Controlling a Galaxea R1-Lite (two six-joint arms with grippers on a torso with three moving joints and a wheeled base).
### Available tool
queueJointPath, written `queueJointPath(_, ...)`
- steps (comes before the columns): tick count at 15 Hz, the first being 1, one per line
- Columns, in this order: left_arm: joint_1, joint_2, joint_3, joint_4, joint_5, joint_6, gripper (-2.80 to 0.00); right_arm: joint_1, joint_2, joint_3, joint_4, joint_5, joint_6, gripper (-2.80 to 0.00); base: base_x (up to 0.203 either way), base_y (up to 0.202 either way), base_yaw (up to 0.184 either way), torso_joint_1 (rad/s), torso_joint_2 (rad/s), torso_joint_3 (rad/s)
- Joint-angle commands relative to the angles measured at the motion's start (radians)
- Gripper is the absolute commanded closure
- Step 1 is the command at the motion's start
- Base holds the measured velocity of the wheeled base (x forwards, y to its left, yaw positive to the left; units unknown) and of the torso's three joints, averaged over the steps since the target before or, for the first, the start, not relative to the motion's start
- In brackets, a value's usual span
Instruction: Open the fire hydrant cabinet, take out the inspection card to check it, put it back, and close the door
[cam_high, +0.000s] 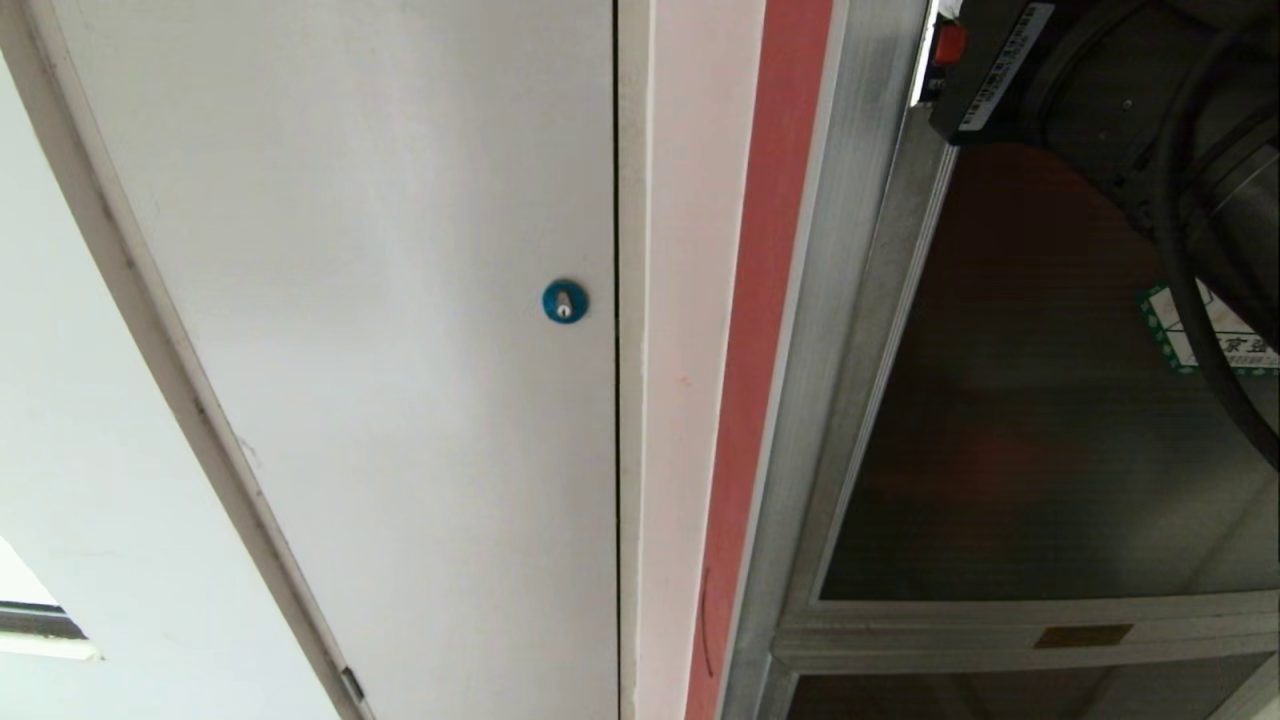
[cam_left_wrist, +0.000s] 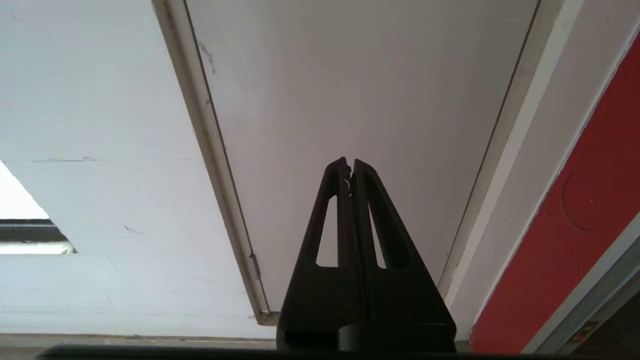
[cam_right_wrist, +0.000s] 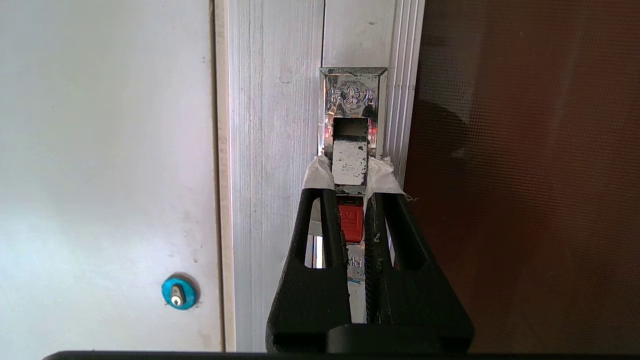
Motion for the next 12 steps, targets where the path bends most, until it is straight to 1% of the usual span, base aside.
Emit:
queueJointPath(1,0.001,0.0,0.008,0.0,0.0,0.0,0.0,0.018,-0.009,0.003,-0.006,-0.007,-0.002,0.0,0.0,0.0,0.0,0.0,0.0,0.0)
queueJointPath(8,0.001,0.0,0.008,0.0,-0.002,0.0,0.0,0.065,-0.085,0.051,0.0,-0.021,-0.005,0.0,0.0,0.0,0.0,0.0,0.0,0.0)
queueJointPath(12,0.001,0.0,0.008,0.0,-0.001,0.0,0.0,0.067,-0.131,0.094,0.004,-0.022,-0.007,0.0,0.0,0.0,0.0,0.0,0.0,0.0)
